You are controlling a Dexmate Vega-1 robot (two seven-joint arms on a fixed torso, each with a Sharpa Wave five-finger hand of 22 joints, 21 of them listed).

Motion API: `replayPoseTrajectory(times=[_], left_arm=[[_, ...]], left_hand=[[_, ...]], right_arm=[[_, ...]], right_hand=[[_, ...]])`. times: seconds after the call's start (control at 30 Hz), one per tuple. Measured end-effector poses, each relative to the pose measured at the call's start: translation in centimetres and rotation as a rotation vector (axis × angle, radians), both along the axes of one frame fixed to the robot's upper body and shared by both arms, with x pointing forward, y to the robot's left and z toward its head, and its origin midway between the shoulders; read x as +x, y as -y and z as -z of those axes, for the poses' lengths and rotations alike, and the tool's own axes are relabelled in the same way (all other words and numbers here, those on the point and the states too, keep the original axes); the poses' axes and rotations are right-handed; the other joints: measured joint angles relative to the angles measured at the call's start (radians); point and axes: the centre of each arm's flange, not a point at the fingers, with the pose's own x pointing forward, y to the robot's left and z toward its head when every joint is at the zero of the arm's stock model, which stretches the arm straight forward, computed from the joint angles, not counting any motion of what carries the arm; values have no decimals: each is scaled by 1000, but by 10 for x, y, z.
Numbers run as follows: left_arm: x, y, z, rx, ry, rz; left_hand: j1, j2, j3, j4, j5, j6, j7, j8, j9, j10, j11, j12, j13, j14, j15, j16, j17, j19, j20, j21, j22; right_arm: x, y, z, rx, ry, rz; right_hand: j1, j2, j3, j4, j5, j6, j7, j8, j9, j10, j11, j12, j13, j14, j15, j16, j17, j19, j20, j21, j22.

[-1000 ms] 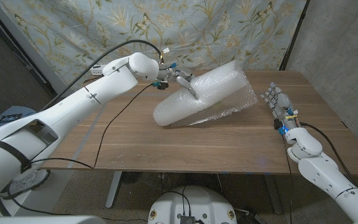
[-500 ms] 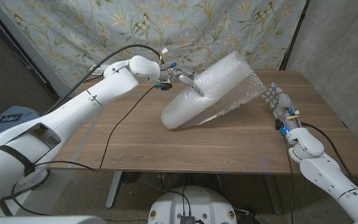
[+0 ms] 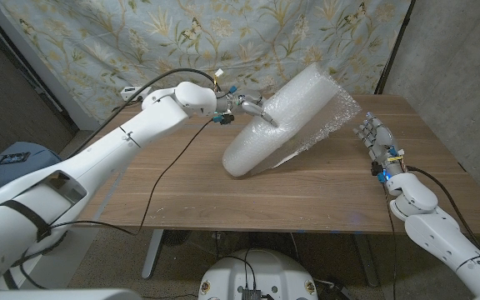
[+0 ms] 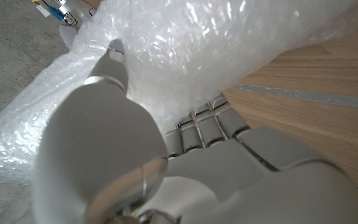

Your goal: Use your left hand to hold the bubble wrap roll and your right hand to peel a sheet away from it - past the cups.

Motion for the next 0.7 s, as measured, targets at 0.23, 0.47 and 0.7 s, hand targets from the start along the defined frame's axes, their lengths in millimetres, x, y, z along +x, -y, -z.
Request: replayPoseTrajectory(times=[0.23, 0.47, 0.7], left_arm=[[3, 1, 5, -62, -33, 16], [5, 3, 9, -110, -62, 31], [7, 5, 14, -158, -88, 44]], left_hand=[[-3, 3, 0, 0, -1, 0, 0, 0, 0, 0, 0, -2, 0, 0, 0, -3, 0, -5, 5, 6, 0], [-3, 3, 0, 0, -2, 4, 4, -1, -1, 0, 0, -4, 0, 4, 4, -4, 3, -5, 5, 7, 0], [-4, 4, 0, 0, 5, 4, 4, -3, 0, 0, 0, -10, 28, 4, 4, -4, 4, -9, 9, 8, 0]], right_arm=[[-1, 1, 0, 2, 0, 6], [-2, 2, 1, 3, -2, 9], [-4, 4, 2, 4, -3, 12]], right_hand=[[0, 0, 0, 0, 0, 0, 0, 0, 0, 0, 0, 0, 0, 0, 0, 0, 0, 0, 0, 0, 0], [0, 0, 0, 0, 0, 0, 0, 0, 0, 0, 0, 0, 0, 0, 0, 0, 0, 0, 0, 0, 0], [0, 0, 0, 0, 0, 0, 0, 0, 0, 0, 0, 0, 0, 0, 0, 0, 0, 0, 0, 0, 0]])
